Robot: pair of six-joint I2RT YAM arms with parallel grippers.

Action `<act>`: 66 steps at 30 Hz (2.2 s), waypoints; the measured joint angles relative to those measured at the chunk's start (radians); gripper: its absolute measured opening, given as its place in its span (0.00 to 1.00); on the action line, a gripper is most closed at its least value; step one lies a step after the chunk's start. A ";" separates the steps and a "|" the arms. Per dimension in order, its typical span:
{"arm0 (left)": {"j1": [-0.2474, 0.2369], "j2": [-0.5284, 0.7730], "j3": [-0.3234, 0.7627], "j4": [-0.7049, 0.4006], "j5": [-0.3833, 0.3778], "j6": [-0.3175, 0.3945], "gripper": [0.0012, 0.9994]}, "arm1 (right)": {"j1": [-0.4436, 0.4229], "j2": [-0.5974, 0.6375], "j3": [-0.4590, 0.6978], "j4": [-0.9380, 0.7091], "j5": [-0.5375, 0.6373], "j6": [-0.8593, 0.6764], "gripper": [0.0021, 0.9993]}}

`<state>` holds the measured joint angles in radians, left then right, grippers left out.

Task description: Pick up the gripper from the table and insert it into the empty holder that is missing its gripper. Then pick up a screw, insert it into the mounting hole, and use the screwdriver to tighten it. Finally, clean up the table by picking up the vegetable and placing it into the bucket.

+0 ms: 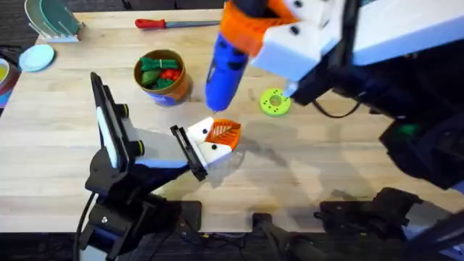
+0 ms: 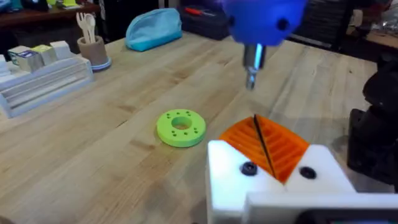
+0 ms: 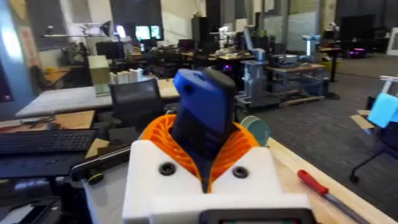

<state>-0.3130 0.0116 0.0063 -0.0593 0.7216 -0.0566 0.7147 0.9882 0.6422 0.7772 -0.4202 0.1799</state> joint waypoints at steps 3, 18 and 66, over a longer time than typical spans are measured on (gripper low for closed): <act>0.000 0.000 0.000 0.000 0.000 0.000 0.00 | 0.036 0.026 0.000 0.008 0.000 0.000 0.02; 0.000 0.000 0.000 0.000 0.000 0.000 0.00 | 0.066 0.093 0.000 0.008 0.000 0.002 0.02; 0.000 0.000 0.000 -0.001 0.000 -0.001 0.00 | 0.071 0.153 0.000 0.049 0.011 0.056 0.02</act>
<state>-0.3130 0.0120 0.0063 -0.0601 0.7215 -0.0574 0.7853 1.1412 0.6422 0.8261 -0.4088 0.2359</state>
